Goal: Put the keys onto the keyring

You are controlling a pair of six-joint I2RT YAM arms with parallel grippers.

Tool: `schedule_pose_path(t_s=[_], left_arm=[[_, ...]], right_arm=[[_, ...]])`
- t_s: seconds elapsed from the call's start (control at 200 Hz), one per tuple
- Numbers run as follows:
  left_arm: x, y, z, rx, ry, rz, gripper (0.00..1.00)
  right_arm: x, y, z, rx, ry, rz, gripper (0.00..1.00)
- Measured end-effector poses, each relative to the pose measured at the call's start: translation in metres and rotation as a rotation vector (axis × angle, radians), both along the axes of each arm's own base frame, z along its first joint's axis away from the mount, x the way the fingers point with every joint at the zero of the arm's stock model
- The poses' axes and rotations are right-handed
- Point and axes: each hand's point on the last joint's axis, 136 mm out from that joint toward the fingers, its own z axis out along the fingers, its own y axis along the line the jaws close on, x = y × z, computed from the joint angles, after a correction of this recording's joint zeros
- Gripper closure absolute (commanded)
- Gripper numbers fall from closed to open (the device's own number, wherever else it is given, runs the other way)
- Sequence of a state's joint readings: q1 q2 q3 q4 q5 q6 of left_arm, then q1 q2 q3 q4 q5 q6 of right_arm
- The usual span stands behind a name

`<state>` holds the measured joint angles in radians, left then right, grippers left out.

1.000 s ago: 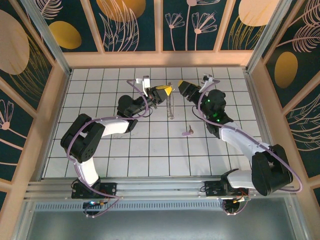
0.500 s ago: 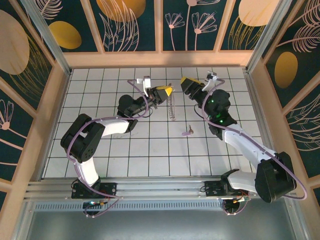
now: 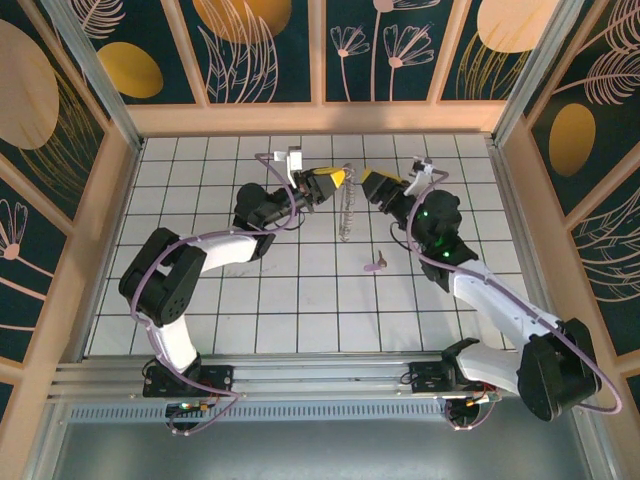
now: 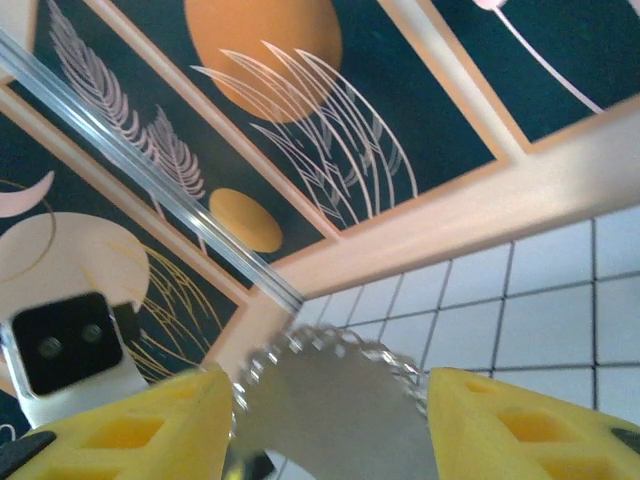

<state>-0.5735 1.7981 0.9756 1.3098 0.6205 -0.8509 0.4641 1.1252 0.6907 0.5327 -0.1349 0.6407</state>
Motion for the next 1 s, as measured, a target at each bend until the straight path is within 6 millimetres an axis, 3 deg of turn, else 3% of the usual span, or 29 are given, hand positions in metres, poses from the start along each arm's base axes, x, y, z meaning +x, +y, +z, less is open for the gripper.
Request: schedule_pose_path(t_s=[0.125, 0.29, 0.46, 0.856, 1.001], left_arm=[[-0.002, 0.004, 0.008, 0.016, -0.021, 0.011, 1.0], [-0.011, 0.009, 0.015, 0.052, -0.05, 0.025, 1.0], [-0.011, 0.008, 0.009, 0.089, -0.05, 0.032, 1.0], [-0.016, 0.009, -0.017, 0.143, 0.002, 0.018, 1.0], [-0.02, 0.011, -0.014, 0.147, -0.006, 0.018, 1.0]], right_arm=[[-0.002, -0.014, -0.031, -0.042, 0.085, -0.049, 0.46], [-0.011, -0.027, -0.092, -0.124, 0.259, -0.091, 0.52], [-0.025, -0.043, -0.146, -0.185, 0.452, -0.154, 0.55], [-0.059, -0.063, -0.239, -0.307, 0.719, -0.229, 0.6], [-0.062, -0.062, -0.257, -0.337, 0.759, -0.224, 0.63]])
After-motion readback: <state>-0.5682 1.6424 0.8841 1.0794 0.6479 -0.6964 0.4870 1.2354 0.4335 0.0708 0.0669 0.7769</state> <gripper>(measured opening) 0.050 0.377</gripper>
